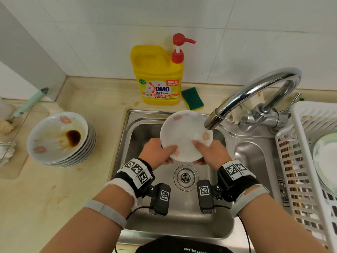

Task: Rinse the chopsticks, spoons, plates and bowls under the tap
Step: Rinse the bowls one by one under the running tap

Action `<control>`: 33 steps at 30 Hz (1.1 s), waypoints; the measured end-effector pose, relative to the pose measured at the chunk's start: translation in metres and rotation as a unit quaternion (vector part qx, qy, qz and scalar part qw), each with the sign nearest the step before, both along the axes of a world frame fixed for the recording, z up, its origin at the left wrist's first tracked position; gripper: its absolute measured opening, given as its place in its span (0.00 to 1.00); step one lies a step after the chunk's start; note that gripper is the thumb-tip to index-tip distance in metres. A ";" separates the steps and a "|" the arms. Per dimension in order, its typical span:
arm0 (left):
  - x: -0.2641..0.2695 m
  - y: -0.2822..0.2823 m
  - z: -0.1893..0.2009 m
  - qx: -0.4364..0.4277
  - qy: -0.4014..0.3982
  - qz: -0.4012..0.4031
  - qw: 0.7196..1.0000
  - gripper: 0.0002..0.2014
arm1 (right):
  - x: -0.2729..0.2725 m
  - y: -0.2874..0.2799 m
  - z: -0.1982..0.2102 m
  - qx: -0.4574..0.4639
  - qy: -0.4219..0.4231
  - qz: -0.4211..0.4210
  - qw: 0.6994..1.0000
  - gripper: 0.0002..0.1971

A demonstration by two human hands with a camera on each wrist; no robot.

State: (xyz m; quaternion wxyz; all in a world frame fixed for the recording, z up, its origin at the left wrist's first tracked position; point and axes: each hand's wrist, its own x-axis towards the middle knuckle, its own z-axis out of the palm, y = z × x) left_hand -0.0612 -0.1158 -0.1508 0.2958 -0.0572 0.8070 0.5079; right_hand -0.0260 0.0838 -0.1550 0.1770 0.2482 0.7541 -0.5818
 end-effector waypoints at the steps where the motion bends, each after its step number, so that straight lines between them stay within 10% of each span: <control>1: 0.002 0.002 0.000 0.043 -0.044 0.014 0.998 0.12 | 0.001 -0.002 -0.002 -0.027 0.003 -0.003 1.000 0.13; 5: 0.008 0.005 0.002 0.133 -0.096 0.029 0.986 0.14 | 0.002 -0.005 -0.006 -0.046 -0.008 0.007 0.999 0.12; 12: -0.001 -0.009 -0.002 0.020 0.006 -0.048 0.999 0.11 | -0.012 0.008 0.004 0.063 -0.060 0.005 0.996 0.35; 25: 0.000 -0.007 -0.007 0.062 0.011 -0.011 0.998 0.10 | 0.004 -0.002 -0.007 -0.005 -0.032 0.045 0.998 0.13; 33: -0.006 -0.017 -0.015 -0.067 0.112 -0.007 0.991 0.08 | -0.002 0.013 -0.013 -0.079 -0.076 -0.096 0.989 0.11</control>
